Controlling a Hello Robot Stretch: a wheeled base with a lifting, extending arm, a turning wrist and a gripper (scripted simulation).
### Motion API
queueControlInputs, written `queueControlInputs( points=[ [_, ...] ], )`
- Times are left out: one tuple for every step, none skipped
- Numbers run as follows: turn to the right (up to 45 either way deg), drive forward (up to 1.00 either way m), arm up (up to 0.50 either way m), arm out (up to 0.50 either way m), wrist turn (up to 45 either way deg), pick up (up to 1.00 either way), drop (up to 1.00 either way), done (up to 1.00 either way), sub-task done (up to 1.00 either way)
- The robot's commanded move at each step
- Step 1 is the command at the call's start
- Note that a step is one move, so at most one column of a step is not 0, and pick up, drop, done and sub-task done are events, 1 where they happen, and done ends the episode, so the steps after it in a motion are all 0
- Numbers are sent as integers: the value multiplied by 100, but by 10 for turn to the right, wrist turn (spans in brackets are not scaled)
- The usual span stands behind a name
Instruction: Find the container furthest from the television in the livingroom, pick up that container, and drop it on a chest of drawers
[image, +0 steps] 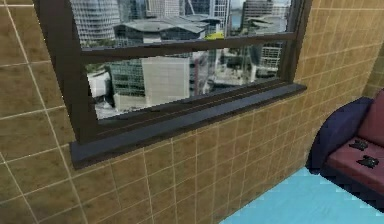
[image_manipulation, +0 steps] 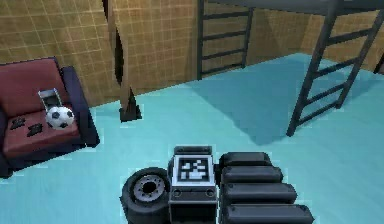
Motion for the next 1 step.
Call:
queueControlInputs(
  points=[
    [0, 5, 0, 0, 0, 0, 0, 0, 0]
  ],
)
